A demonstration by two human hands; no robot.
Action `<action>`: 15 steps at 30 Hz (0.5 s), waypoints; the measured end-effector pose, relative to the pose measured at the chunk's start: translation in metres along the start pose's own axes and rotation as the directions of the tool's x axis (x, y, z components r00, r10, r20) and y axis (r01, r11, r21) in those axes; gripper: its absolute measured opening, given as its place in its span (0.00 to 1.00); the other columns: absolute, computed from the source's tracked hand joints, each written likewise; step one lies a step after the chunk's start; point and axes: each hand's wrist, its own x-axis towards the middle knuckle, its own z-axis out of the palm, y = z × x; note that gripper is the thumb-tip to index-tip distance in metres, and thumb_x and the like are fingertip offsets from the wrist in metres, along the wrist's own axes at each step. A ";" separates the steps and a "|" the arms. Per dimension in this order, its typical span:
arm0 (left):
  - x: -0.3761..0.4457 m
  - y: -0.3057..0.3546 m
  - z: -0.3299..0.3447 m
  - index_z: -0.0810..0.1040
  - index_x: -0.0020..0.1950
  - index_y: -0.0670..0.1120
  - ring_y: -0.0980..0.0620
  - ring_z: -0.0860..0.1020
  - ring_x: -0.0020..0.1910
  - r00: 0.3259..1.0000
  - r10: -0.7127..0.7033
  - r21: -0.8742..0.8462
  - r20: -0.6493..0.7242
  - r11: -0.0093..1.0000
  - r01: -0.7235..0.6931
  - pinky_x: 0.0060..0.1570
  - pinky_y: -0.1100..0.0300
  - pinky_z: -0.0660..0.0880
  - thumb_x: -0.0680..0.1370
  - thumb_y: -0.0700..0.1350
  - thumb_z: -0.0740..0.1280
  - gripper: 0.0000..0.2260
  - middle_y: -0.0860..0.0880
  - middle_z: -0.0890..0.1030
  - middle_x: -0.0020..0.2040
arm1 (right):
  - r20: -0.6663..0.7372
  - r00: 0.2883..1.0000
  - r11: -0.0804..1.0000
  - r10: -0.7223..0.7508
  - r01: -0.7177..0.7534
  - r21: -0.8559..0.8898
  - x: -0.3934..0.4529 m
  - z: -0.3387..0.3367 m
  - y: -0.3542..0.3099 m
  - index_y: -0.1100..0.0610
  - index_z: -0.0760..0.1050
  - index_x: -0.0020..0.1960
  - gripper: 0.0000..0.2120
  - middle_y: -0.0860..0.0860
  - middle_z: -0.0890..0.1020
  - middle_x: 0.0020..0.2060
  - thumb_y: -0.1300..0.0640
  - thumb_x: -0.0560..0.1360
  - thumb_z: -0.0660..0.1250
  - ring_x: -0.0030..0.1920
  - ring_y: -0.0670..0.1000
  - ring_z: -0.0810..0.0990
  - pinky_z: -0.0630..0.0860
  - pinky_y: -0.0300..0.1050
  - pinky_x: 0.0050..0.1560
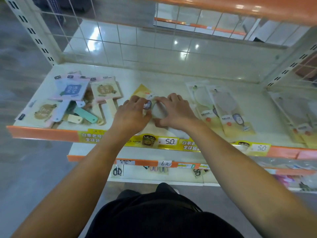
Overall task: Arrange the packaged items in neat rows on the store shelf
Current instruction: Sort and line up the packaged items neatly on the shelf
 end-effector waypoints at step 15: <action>0.014 0.033 0.013 0.75 0.62 0.47 0.43 0.75 0.57 0.992 0.129 -0.074 -0.007 0.989 -0.129 0.54 0.47 0.74 0.76 0.51 0.65 0.16 0.47 0.73 0.62 | -0.144 0.926 0.937 0.349 -0.347 0.042 -0.025 -0.017 0.044 0.47 0.66 0.69 0.36 0.55 0.70 0.64 0.36 0.65 0.68 0.61 0.63 0.71 0.68 0.55 0.59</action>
